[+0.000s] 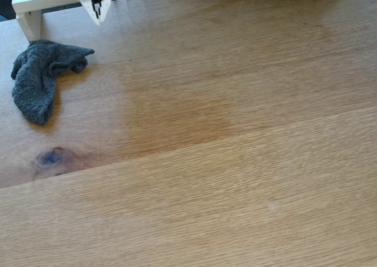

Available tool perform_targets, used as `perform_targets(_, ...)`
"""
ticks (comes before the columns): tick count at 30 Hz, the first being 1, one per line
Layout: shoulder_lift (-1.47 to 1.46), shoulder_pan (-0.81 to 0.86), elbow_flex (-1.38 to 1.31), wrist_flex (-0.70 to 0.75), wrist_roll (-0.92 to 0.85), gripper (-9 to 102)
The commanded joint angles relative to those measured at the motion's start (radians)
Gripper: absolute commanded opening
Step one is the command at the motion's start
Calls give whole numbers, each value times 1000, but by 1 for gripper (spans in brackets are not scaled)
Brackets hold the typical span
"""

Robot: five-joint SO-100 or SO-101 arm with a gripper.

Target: Clean the area in front of the robot

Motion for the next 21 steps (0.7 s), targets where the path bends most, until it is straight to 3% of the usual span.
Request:
perform_targets(1, 433, 5, 341, 71, -63, 0)
perform_targets(6, 486, -21, 353, 232, -41, 0)
perform_targets(21, 486, -38, 356, 230, -35, 0)
